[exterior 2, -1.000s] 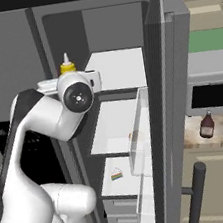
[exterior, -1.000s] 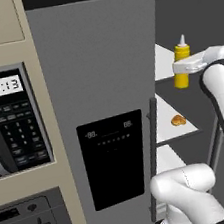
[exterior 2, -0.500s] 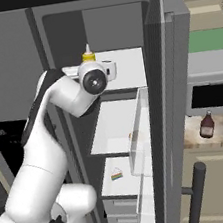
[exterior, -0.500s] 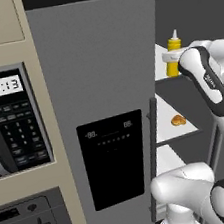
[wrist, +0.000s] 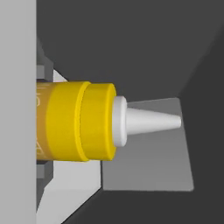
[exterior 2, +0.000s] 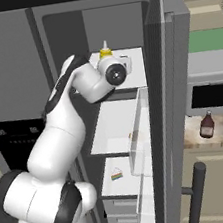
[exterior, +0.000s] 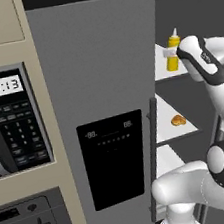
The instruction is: Place the mustard and ketchup from the counter to the top shelf of the fridge. If the existing items in the fridge are on the top shelf, move them to other shelves.
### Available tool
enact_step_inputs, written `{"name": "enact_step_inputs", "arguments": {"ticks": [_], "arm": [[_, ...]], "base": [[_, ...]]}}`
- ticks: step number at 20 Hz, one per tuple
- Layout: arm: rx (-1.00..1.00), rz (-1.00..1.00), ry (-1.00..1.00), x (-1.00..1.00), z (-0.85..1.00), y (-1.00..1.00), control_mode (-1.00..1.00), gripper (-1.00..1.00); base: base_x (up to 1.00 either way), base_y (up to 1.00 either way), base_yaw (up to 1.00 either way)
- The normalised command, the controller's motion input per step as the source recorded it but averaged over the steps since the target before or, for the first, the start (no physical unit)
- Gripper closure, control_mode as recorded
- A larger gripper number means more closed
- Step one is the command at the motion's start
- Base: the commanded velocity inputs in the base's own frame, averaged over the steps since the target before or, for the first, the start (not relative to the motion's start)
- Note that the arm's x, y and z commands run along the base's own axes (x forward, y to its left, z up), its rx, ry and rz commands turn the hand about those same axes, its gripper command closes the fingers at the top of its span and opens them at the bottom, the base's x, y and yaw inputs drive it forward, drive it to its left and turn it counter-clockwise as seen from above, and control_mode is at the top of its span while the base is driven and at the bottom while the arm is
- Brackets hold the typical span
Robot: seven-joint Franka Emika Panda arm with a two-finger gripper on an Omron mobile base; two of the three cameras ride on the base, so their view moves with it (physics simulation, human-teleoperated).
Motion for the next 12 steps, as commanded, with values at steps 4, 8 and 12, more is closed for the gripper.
{"name": "enact_step_inputs", "arguments": {"ticks": [4,8,12], "arm": [[-0.02,0.01,-0.01,0.25,-0.4,-0.09,-1.0,1.0],[-0.02,0.0,-0.04,0.42,-0.26,0.03,-1.0,1.0],[0.0,0.0,-0.06,0.63,-0.16,0.04,-1.0,1.0]], "base": [[0.0,0.0,0.0],[0.0,0.0,0.0],[0.0,0.0,0.0]]}}
